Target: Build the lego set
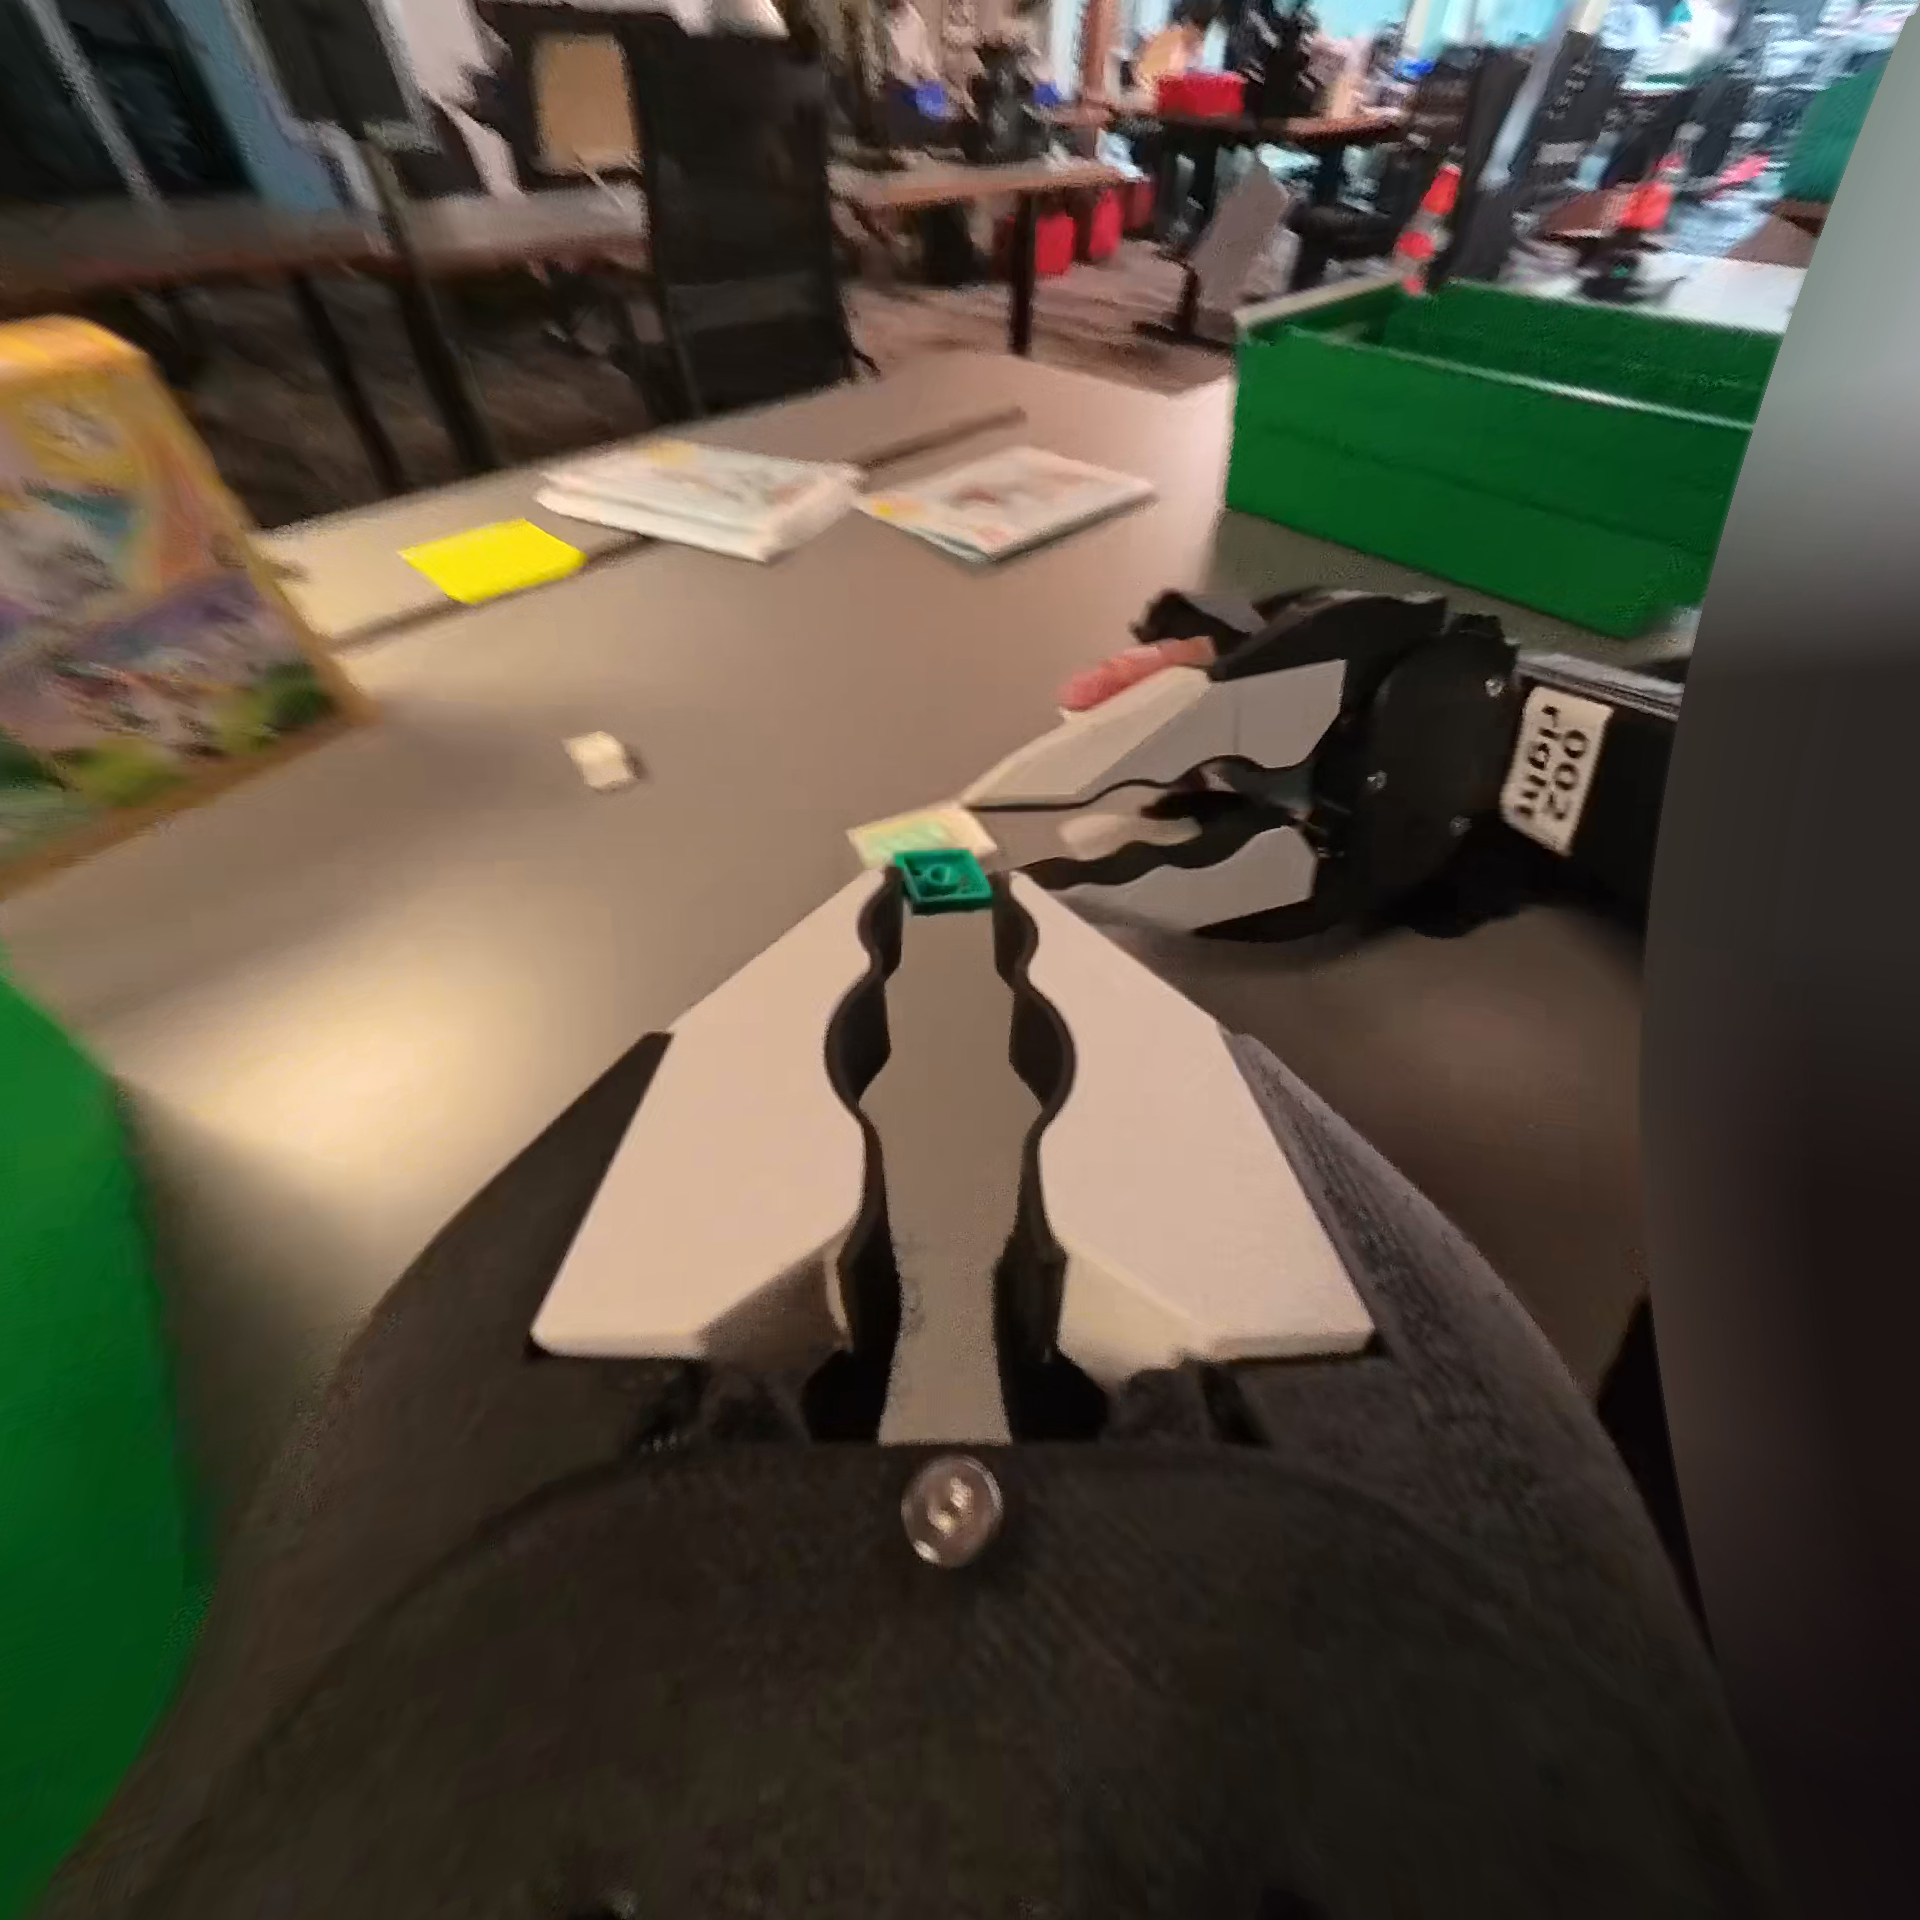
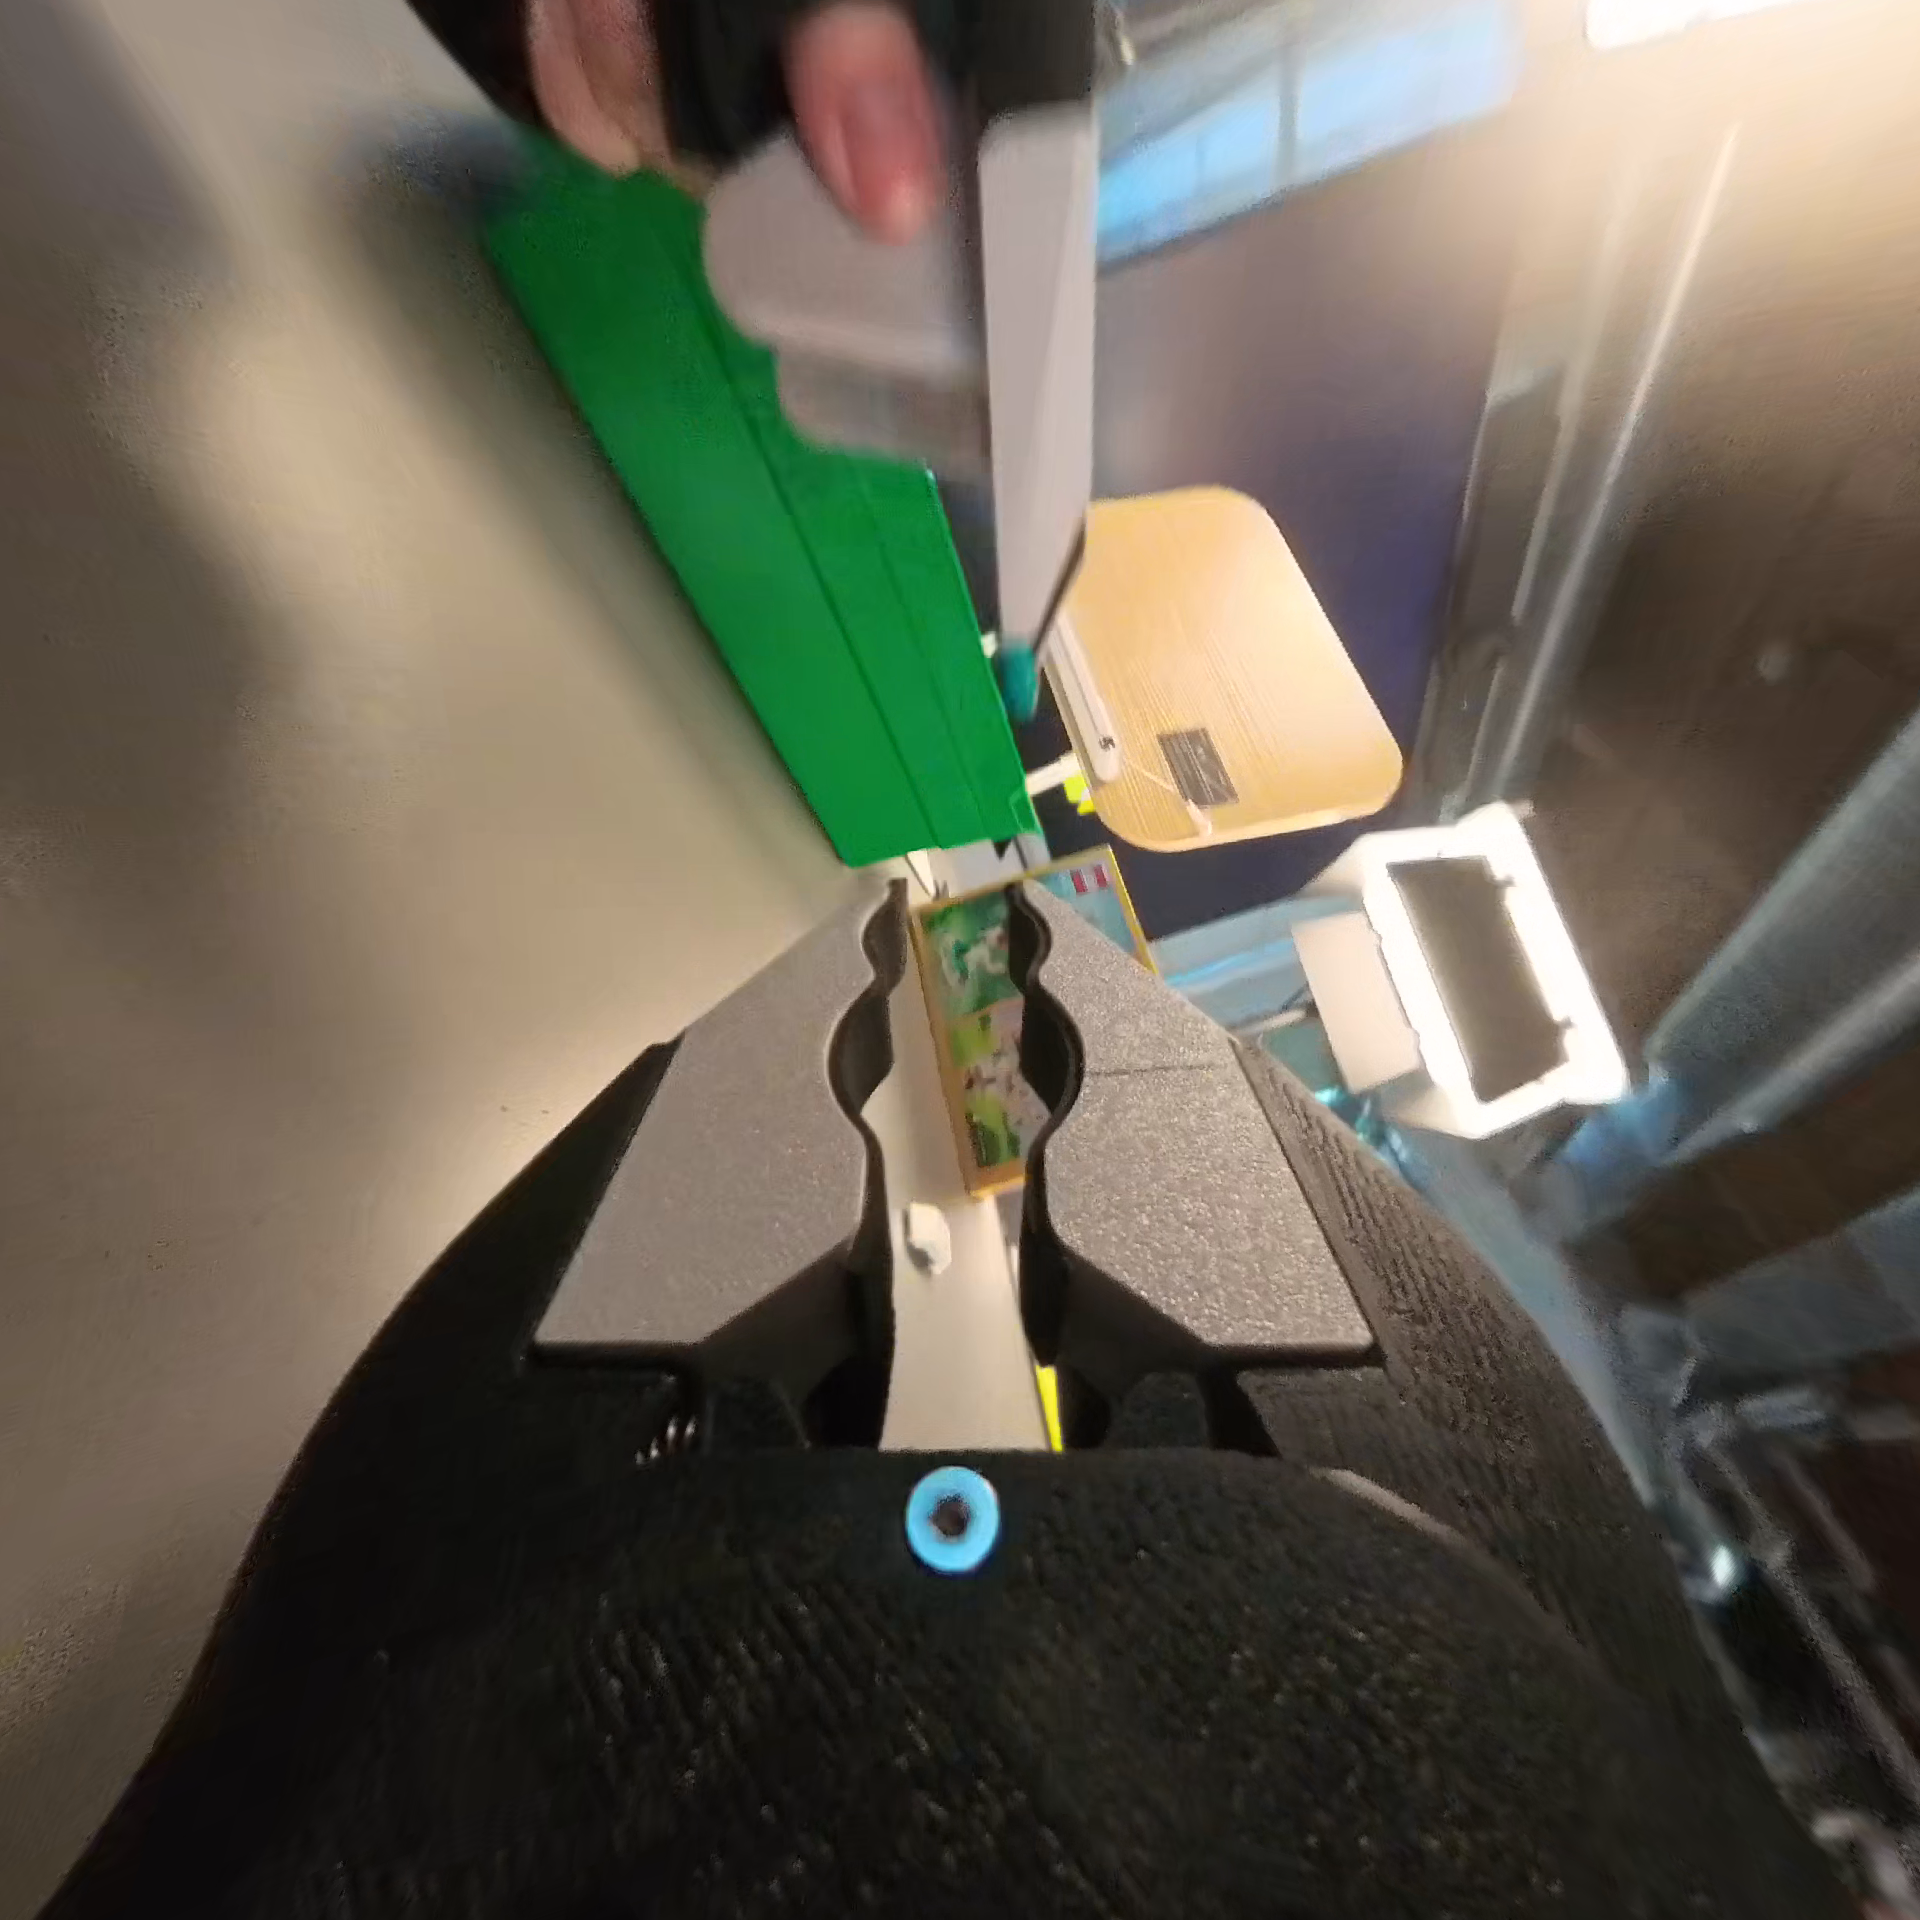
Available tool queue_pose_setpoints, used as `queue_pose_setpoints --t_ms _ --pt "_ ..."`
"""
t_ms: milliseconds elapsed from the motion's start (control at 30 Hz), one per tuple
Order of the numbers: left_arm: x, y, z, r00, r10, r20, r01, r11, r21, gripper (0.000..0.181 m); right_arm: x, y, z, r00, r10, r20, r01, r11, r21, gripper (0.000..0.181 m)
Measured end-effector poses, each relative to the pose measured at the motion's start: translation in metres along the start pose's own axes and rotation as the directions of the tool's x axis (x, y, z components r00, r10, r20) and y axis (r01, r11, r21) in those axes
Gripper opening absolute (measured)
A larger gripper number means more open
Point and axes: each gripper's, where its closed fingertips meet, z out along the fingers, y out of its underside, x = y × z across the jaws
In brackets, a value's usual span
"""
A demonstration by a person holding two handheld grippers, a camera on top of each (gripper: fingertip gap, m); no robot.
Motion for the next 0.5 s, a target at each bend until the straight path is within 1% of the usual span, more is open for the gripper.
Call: queue_pose_setpoints --t_ms 67,100,133,200,233,300,367,400,467,500 --pt "-0.028 -0.022 -0.03 0.988 0.052 0.144 -0.06 0.997 0.055 0.016 0.013 0.016 0.0 0.993 0.106 -0.043 -0.107 0.993 -0.042 0.016" --pt "-0.047 -0.032 -0.049 0.97 0.064 0.234 -0.082 0.994 0.069 0.016 0.021 0.025 -0.001 0.983 0.166 -0.077 -0.171 0.983 -0.064 0.017" --pt "-0.07 -0.037 -0.069 0.937 0.067 0.342 -0.093 0.994 0.058 0.016 0.03 0.036 -0.002 0.968 0.227 -0.112 -0.237 0.968 -0.085 0.017" --pt "-0.118 -0.032 -0.109 0.841 0.067 0.536 -0.064 0.998 -0.024 0.019 0.042 0.055 -0.005 0.922 0.347 -0.17 -0.367 0.925 -0.102 0.016" --pt "-0.138 -0.023 -0.125 0.801 0.051 0.597 -0.02 0.998 -0.059 0.021 0.048 0.064 -0.007 0.895 0.399 -0.197 -0.424 0.899 -0.105 0.016" --pt "-0.163 0.002 -0.142 0.768 -0.028 0.64 0.125 0.986 -0.107 0.024 0.056 0.079 -0.011 0.843 0.48 -0.242 -0.514 0.851 -0.106 0.015" --pt "-0.177 0.029 -0.148 0.751 -0.115 0.65 0.254 0.959 -0.124 0.028 0.06 0.088 -0.013 0.804 0.531 -0.268 -0.571 0.814 -0.101 0.014" --pt "-0.182 0.041 -0.149 0.739 -0.151 0.656 0.308 0.942 -0.131 0.033 0.061 0.091 -0.014 0.791 0.546 -0.276 -0.589 0.802 -0.099 0.013" --pt "-0.189 0.06 -0.15 0.718 -0.201 0.667 0.383 0.914 -0.137 0.048 0.062 0.093 -0.015 0.779 0.559 -0.286 -0.603 0.792 -0.096 0.012" --pt "-0.19 0.065 -0.15 0.709 -0.212 0.672 0.402 0.905 -0.139 0.05 0.062 0.093 -0.015 0.776 0.56 -0.289 -0.606 0.79 -0.095 0.012"
